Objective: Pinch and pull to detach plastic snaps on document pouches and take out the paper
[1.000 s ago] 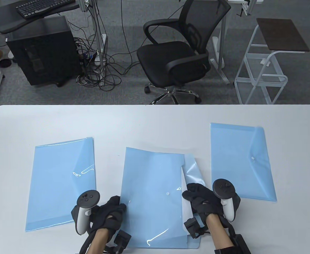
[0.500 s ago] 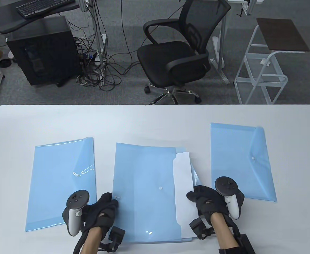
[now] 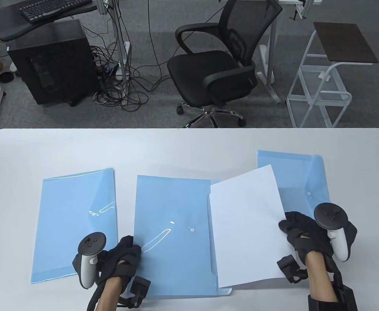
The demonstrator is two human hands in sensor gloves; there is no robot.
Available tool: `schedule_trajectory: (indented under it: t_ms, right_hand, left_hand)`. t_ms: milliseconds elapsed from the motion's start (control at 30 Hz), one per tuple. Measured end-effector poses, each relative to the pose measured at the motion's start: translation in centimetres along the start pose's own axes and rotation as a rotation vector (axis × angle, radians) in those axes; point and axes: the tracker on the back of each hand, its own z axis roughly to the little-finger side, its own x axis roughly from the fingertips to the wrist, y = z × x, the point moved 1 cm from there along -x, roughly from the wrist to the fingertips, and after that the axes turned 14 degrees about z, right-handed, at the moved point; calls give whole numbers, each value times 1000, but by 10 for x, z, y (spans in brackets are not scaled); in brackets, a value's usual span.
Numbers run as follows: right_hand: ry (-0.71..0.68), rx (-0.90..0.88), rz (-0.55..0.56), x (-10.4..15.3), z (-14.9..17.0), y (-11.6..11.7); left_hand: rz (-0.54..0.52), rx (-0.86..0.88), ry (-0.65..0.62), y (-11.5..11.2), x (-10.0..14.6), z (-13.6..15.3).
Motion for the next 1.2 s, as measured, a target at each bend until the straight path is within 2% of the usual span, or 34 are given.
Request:
schedule_trajectory:
  t_ms: [167, 233, 367, 467, 600, 800, 1000, 1200]
  right_hand:
    - [16, -66, 92, -15, 1, -36]
    - [14, -75, 162, -23, 3, -50]
    - [32, -64, 284, -37, 12, -63]
    - [47, -22, 334, -49, 19, -64]
    - [47, 4, 317, -63, 25, -46]
    - [34, 45, 236, -78, 19, 5]
    - [8, 63, 157, -90, -3, 59]
    - [-16, 121, 109, -101, -25, 97]
  left_hand:
    - [4, 7, 8, 2, 1, 0]
    - [14, 12, 10, 3, 1, 1]
    - [31, 16, 18, 3, 1, 1]
    - [34, 20, 20, 4, 2, 0]
    - [45, 23, 20, 3, 1, 0]
    - [58, 20, 13, 2, 2, -1]
    - [72, 7, 22, 1, 0, 0]
    - [72, -1, 22, 1, -1, 0]
